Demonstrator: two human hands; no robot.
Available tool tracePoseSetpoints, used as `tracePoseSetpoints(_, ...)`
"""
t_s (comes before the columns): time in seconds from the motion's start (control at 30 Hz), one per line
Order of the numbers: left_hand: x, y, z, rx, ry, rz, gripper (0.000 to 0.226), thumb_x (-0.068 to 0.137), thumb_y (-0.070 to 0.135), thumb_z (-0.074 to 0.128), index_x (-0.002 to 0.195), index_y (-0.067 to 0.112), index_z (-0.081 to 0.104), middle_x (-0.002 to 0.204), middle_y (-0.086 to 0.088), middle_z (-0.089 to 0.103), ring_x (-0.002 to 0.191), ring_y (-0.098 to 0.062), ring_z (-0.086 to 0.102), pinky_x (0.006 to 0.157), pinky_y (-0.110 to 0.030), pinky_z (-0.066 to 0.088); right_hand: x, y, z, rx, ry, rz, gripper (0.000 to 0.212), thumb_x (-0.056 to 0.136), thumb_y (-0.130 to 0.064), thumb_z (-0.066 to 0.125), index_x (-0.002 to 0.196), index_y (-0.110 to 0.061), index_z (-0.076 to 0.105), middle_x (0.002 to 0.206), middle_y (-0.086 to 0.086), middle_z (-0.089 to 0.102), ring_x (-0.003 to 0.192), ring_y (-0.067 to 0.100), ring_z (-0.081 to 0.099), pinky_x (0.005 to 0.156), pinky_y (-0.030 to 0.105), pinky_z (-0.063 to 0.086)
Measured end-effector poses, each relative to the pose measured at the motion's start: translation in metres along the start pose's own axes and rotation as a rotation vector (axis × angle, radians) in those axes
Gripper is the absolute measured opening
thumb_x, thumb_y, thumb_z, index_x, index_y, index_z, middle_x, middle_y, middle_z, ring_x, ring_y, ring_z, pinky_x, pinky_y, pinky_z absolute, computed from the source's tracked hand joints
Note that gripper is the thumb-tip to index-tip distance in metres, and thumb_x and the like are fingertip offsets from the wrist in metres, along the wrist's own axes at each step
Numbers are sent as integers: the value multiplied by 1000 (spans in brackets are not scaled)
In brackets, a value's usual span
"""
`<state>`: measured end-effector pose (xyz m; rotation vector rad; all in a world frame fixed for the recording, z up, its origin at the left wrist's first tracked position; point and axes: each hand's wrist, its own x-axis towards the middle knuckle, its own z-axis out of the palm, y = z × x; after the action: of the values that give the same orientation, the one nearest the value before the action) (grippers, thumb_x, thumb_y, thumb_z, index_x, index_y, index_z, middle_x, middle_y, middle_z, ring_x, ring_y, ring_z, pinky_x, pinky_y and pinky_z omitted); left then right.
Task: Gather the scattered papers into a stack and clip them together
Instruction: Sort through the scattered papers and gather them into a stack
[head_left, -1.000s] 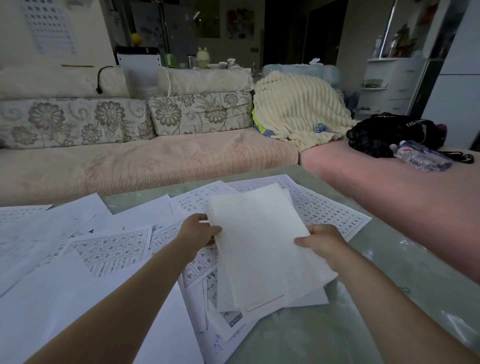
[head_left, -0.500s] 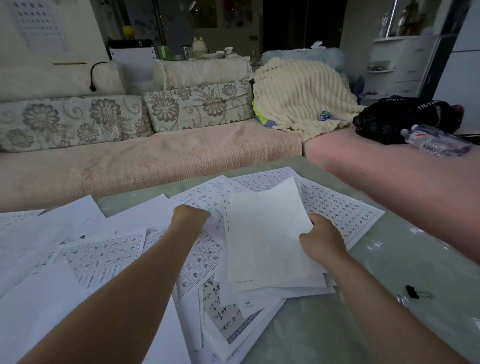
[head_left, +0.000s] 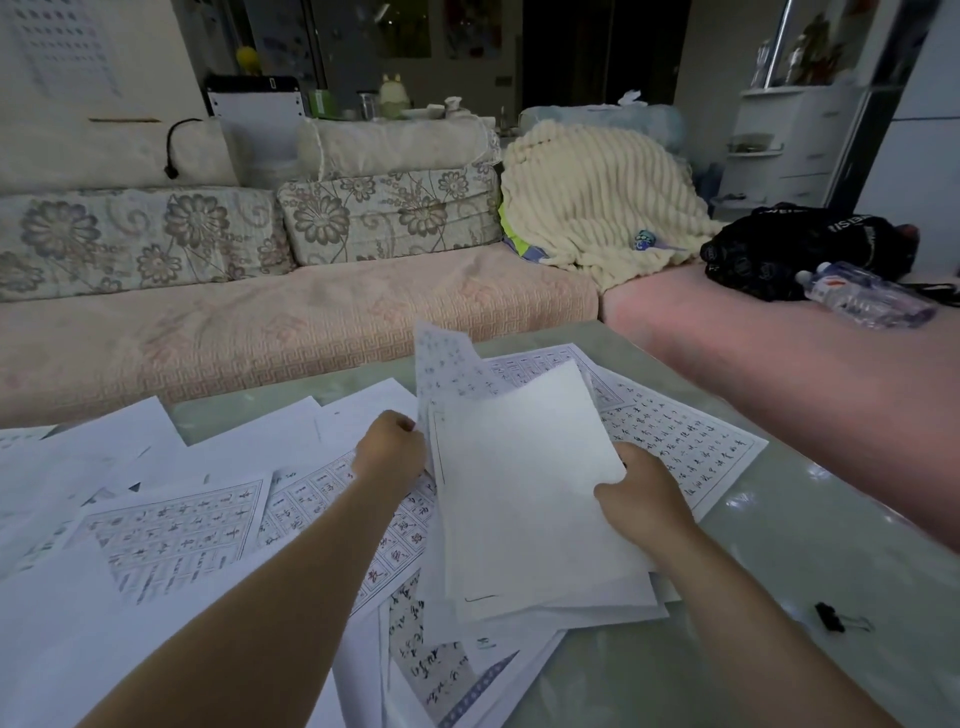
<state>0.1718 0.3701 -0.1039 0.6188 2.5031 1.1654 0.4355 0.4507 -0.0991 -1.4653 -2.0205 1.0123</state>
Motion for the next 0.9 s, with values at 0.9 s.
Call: tracePoseSetpoints(0.9, -102, -24, -89, -478, -344, 127, 41, 85, -11, 58, 112, 20, 53, 102, -10, 67, 93, -27, 67, 75, -40, 58, -41, -39, 1, 328, -214, -72, 27, 82, -15, 70, 108, -23, 69, 98, -8, 75, 90, 13, 72, 87, 35, 57)
